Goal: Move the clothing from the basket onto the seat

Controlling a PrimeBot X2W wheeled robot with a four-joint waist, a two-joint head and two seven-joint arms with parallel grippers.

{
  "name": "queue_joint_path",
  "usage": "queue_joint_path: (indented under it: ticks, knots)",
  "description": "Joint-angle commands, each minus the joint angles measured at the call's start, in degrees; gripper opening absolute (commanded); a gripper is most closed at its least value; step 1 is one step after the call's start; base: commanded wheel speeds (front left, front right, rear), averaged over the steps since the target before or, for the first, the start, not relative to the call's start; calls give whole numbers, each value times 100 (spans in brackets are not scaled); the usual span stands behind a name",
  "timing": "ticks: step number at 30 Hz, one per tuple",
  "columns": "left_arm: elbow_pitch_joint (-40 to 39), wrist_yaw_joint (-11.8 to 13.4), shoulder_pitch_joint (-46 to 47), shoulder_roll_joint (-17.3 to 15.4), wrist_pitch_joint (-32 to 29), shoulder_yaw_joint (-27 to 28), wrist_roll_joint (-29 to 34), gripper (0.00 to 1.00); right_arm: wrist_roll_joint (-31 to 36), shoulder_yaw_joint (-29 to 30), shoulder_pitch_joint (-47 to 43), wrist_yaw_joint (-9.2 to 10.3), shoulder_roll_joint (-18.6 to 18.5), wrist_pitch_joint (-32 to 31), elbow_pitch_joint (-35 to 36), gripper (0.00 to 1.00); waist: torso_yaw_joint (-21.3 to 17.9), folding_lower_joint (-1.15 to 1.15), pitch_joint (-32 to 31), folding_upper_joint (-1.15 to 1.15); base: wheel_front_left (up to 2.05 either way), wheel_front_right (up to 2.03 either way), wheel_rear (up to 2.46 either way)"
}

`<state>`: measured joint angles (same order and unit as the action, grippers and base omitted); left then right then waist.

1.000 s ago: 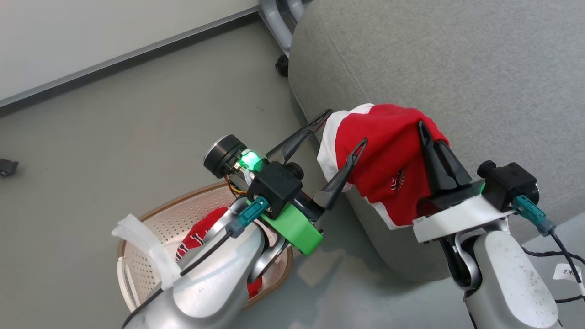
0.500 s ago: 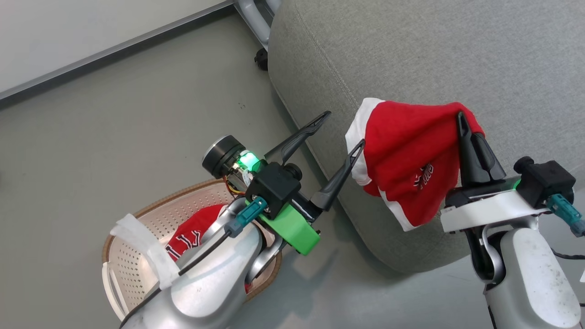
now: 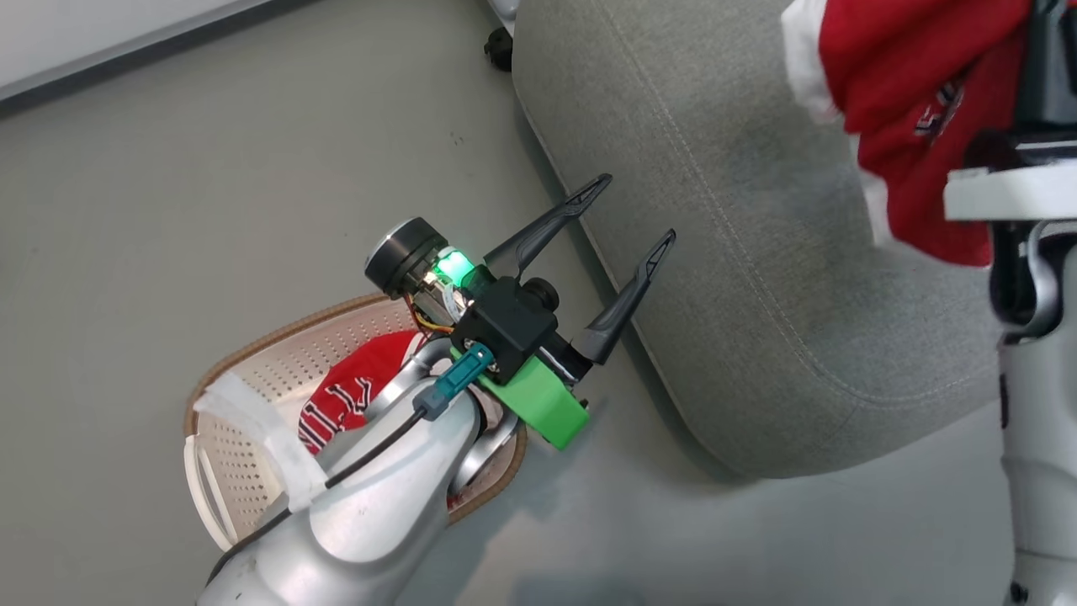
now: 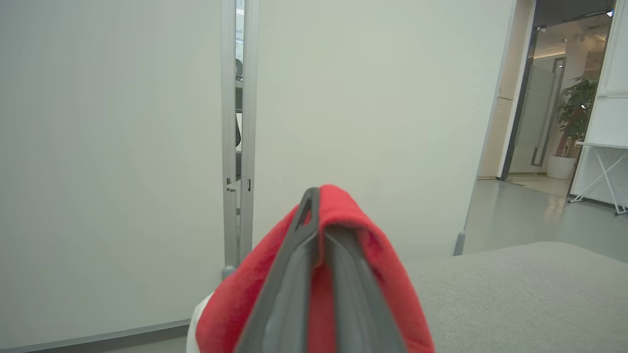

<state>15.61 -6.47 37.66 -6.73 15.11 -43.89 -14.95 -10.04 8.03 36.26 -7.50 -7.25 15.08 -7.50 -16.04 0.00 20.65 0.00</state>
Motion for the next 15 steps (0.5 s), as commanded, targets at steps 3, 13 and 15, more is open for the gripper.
queue_joint_path:
  ticks: [3, 13, 15]
  knots:
    - [9, 2, 180, -76, -15, -16, 33, 100, 76, 222, 574, 3, -271, 14, -117, 0, 253, 0, 520, 0, 0, 0, 0]
    - [-20, -8, 454, -138, 1, -29, 109, 100, 78, 635, 2085, 2, -1001, 14, -794, 0, 466, 0, 1199, 0, 0, 0, 0]
    - [-33, -12, 496, -131, 2, -45, 129, 100, 123, 667, 2317, 2, -1138, 14, -1013, 0, 510, 0, 1323, 0, 0, 0, 0]
